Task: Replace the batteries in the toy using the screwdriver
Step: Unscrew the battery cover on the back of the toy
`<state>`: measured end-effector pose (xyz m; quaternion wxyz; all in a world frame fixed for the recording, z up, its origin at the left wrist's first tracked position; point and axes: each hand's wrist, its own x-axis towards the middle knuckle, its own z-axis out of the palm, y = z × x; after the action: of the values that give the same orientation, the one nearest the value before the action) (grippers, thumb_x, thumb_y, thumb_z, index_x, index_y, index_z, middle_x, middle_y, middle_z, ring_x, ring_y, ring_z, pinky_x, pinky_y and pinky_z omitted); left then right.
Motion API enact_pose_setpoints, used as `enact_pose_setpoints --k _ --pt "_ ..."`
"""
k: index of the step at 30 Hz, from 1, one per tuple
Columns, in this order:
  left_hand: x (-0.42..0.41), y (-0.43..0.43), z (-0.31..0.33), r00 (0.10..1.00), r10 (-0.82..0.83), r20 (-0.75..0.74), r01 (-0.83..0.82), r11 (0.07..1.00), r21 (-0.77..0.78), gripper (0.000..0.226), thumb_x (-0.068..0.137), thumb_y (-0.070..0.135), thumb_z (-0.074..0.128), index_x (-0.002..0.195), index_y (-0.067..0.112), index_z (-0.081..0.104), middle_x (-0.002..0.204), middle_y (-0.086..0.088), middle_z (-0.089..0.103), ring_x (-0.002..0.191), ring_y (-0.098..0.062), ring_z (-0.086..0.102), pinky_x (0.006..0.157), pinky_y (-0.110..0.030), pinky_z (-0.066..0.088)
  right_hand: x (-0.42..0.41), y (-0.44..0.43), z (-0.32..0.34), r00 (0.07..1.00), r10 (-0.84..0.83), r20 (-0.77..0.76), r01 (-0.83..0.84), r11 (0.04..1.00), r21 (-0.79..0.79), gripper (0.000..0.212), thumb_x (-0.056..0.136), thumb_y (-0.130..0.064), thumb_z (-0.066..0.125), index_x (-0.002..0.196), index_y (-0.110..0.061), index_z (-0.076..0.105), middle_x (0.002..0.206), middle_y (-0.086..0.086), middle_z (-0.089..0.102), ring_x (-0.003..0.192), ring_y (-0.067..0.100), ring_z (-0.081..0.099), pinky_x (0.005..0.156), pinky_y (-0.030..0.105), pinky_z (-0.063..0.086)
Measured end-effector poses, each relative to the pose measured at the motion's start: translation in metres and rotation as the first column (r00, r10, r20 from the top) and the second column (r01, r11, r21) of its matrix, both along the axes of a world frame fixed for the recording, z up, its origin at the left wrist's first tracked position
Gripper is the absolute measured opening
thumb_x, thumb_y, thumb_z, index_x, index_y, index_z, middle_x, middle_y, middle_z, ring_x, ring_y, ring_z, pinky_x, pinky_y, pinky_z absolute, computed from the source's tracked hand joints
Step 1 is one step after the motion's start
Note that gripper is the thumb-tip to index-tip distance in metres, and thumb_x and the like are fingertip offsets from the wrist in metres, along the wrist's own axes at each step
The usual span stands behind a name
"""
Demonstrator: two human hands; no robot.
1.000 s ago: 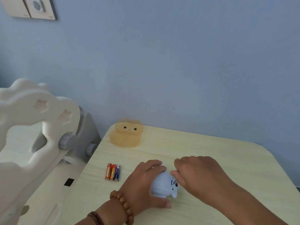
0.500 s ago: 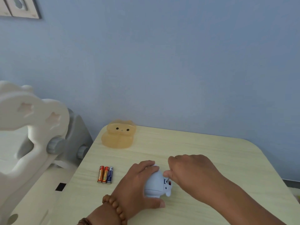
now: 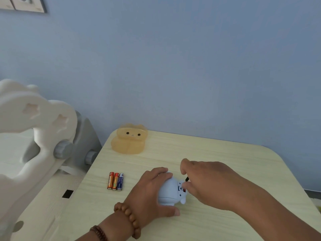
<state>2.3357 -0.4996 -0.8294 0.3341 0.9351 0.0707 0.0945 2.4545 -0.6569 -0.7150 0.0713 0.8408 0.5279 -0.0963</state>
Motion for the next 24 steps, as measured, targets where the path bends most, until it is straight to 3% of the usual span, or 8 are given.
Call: enact_pose_setpoints --k 4,6,9,12,14,16,18,24 --pt "0.0 -0.002 0.0 1.0 -0.003 -0.004 0.003 1.0 -0.003 0.1 0.057 0.072 0.076 0.143 0.036 0.04 0.146 0.028 0.025 0.131 0.006 0.027 0.103 -0.003 0.019 0.001 -0.001 -0.003 0.997 0.051 0.06 -0.05 0.998 -0.023 0.015 0.095 -0.01 0.049 0.101 -0.02 0.039 0.081 -0.006 0.057 0.066 0.024 0.052 0.056 0.036 0.04" --pt "0.0 -0.002 0.0 1.0 -0.008 -0.005 0.008 1.0 0.0 0.101 0.056 0.073 0.074 0.143 0.035 0.04 0.147 0.027 0.025 0.132 0.004 0.028 0.105 -0.007 0.022 0.003 0.002 -0.005 0.992 0.064 0.109 -0.06 0.998 -0.036 0.012 0.101 -0.024 0.049 0.096 -0.02 0.038 0.072 -0.007 0.047 0.065 0.024 0.051 0.055 0.036 0.039" --pt "0.001 -0.002 0.0 1.0 -0.016 -0.011 0.016 1.0 0.0 0.101 0.056 0.073 0.074 0.143 0.035 0.039 0.147 0.027 0.024 0.13 0.005 0.027 0.103 -0.007 0.022 0.004 0.008 -0.004 0.988 0.055 0.142 -0.048 0.998 -0.051 0.033 0.102 -0.052 0.037 0.09 -0.021 0.04 0.073 -0.003 0.043 0.068 0.027 0.048 0.049 0.031 0.027" --pt "0.0 -0.003 0.001 1.0 -0.011 -0.01 0.011 1.0 -0.001 0.101 0.057 0.072 0.074 0.144 0.035 0.038 0.146 0.027 0.024 0.129 0.004 0.027 0.105 -0.01 0.026 0.002 0.003 0.0 0.998 0.011 0.056 -0.01 1.0 -0.016 0.041 0.098 -0.06 0.037 0.1 -0.021 0.048 0.093 -0.006 0.059 0.083 0.022 0.057 0.063 0.033 0.041" --pt "0.0 -0.003 0.001 1.0 0.002 -0.007 -0.002 1.0 -0.012 0.101 0.058 0.072 0.075 0.145 0.034 0.038 0.147 0.026 0.025 0.13 0.004 0.027 0.108 -0.014 0.027 0.0 -0.002 0.005 1.0 -0.003 -0.001 0.002 1.0 -0.002 0.028 0.1 -0.049 0.041 0.11 -0.023 0.046 0.102 -0.007 0.061 0.09 0.02 0.059 0.076 0.038 0.049" --pt "0.0 -0.003 0.001 1.0 0.011 -0.004 -0.011 1.0 -0.014 0.101 0.058 0.072 0.075 0.145 0.034 0.039 0.147 0.026 0.025 0.131 0.004 0.027 0.108 -0.014 0.026 0.0 -0.005 0.005 1.0 0.018 0.011 -0.018 1.0 -0.002 0.009 0.1 -0.027 0.045 0.107 -0.023 0.043 0.097 -0.006 0.06 0.082 0.022 0.058 0.071 0.038 0.048" --pt "0.001 -0.003 0.001 1.0 0.008 -0.002 -0.008 1.0 -0.003 0.101 0.058 0.072 0.075 0.144 0.034 0.039 0.148 0.025 0.025 0.131 0.003 0.028 0.109 -0.016 0.028 -0.001 -0.003 0.004 0.999 0.031 0.031 -0.031 1.0 -0.005 0.005 0.099 -0.02 0.046 0.1 -0.022 0.042 0.089 -0.006 0.058 0.075 0.022 0.057 0.063 0.037 0.044" --pt "0.001 -0.005 0.002 1.0 -0.021 0.001 0.021 0.998 0.056 0.1 0.057 0.074 0.069 0.144 0.033 0.039 0.149 0.023 0.024 0.128 0.0 0.027 0.106 -0.018 0.032 0.006 0.006 -0.003 0.994 -0.004 0.109 0.008 0.999 -0.033 0.044 0.102 -0.047 0.035 0.067 -0.022 0.035 0.065 -0.005 0.038 0.054 0.016 0.037 0.048 0.03 0.023"
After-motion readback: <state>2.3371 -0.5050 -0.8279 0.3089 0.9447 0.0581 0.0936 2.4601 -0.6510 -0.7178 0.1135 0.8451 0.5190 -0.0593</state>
